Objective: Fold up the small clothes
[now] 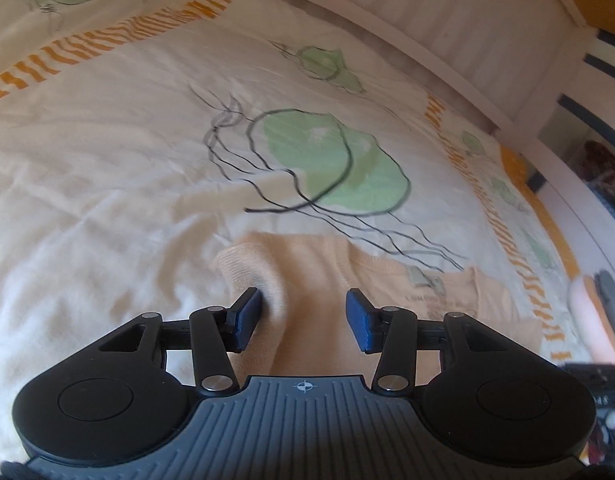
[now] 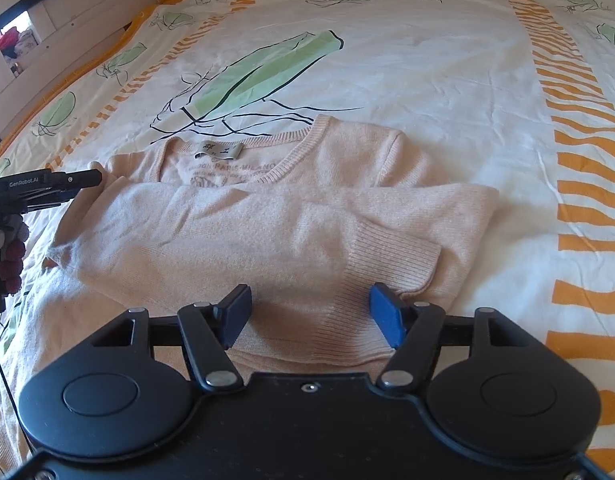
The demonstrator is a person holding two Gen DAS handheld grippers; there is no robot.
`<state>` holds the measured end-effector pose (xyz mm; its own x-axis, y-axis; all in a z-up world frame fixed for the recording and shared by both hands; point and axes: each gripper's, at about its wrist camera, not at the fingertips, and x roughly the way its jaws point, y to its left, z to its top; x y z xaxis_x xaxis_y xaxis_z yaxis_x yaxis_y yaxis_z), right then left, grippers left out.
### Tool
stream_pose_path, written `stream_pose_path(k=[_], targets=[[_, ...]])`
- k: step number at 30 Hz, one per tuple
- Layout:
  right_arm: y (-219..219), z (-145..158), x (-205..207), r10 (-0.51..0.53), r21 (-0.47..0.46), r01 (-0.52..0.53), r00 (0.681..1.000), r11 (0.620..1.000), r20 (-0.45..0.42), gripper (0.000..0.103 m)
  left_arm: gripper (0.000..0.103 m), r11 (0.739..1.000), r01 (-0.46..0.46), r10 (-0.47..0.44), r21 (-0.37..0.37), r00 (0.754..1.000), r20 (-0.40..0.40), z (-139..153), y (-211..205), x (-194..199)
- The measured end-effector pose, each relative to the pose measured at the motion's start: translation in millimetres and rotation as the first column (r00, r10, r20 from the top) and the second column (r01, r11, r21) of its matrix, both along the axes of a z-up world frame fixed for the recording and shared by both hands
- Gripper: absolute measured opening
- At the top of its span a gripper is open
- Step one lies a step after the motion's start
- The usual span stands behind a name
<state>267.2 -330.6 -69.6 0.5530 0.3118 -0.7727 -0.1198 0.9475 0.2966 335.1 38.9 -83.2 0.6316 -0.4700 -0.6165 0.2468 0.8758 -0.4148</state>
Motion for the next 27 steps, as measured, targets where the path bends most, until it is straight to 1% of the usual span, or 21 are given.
stream_pose_path(k=[2, 4, 5, 6, 8, 10, 13, 14, 15, 18, 20, 21, 23, 24, 25, 27], targets=[[0, 0, 0, 0.000, 0.000, 0.000, 1.000, 1.000, 0.000, 0.069, 0.044, 0.999, -0.042, 0.042, 0.018, 0.999, -0.003, -1, 4, 3], [0, 0, 0, 0.001, -0.001, -0.001, 1.000, 1.000, 0.000, 0.069, 0.043, 0.996, -0.058, 0.059, 0.067, 0.998, -0.006, -2, 3, 5], [0, 0, 0, 0.001, 0.000, -0.001, 1.000, 1.000, 0.000, 0.069, 0.034, 0.995, -0.056, 0.056, 0.083, 0.998, 0.001, -2, 3, 5], [0, 0, 0, 0.001, 0.000, -0.001, 1.000, 1.000, 0.000, 0.069, 0.019, 0.994, -0.054, 0.054, 0.099, 0.999, 0.008, -2, 2, 4], [0, 0, 0, 0.001, 0.000, -0.001, 1.000, 1.000, 0.000, 0.069, 0.006, 0.988, -0.071, 0.067, 0.137, 0.997, 0.033, -1, 2, 1], [0, 0, 0, 0.001, 0.000, -0.001, 1.000, 1.000, 0.000, 0.070, 0.006, 0.981, -0.100, 0.086, 0.164, 0.992, 0.096, 3, 1, -6], [0, 0, 0, 0.002, 0.000, -0.002, 1.000, 1.000, 0.001, 0.070, 0.005, 0.958, -0.145, 0.103, 0.246, 0.979, 0.175, 11, -5, -20], [0, 0, 0, 0.002, 0.000, -0.002, 1.000, 1.000, 0.000, 0.070, 0.006, 0.951, -0.157, 0.111, 0.265, 0.977, 0.181, 11, -6, -22], [1, 0, 0, 0.002, 0.001, -0.002, 1.000, 1.000, 0.000, 0.070, 0.006, 0.945, -0.162, 0.117, 0.285, 0.979, 0.169, 9, -6, -21], [2, 0, 1, 0.004, -0.003, -0.004, 1.000, 1.000, 0.000, 0.070, 0.006, 0.932, -0.172, 0.150, 0.318, 0.984, 0.093, -5, -3, -9], [2, 0, 0, 0.004, -0.004, -0.004, 1.000, 1.000, 0.003, 0.070, 0.007, 0.924, -0.179, 0.163, 0.337, 0.984, 0.077, -13, -3, -5], [2, 0, 0, 0.003, -0.003, -0.003, 1.000, 1.000, 0.004, 0.070, 0.007, 0.913, -0.183, 0.159, 0.364, 0.983, 0.095, -13, -5, -5], [1, 2, -1, -0.004, 0.007, 0.004, 1.000, 1.000, 0.011, 0.070, 0.006, 0.879, -0.178, 0.125, 0.442, 0.981, 0.147, -12, -13, -8], [1, 3, -2, -0.005, 0.011, 0.005, 1.000, 1.000, 0.016, 0.070, 0.006, 0.863, -0.168, 0.103, 0.477, 0.982, 0.159, -12, -16, -10], [1, 3, -2, -0.005, 0.013, 0.005, 1.000, 1.000, 0.019, 0.070, 0.007, 0.854, -0.160, 0.089, 0.495, 0.982, 0.164, -12, -17, -10], [1, 6, -3, -0.008, 0.016, 0.008, 1.000, 1.000, 0.029, 0.070, 0.006, 0.851, -0.158, 0.086, 0.501, 0.983, 0.165, -11, -16, -12]])
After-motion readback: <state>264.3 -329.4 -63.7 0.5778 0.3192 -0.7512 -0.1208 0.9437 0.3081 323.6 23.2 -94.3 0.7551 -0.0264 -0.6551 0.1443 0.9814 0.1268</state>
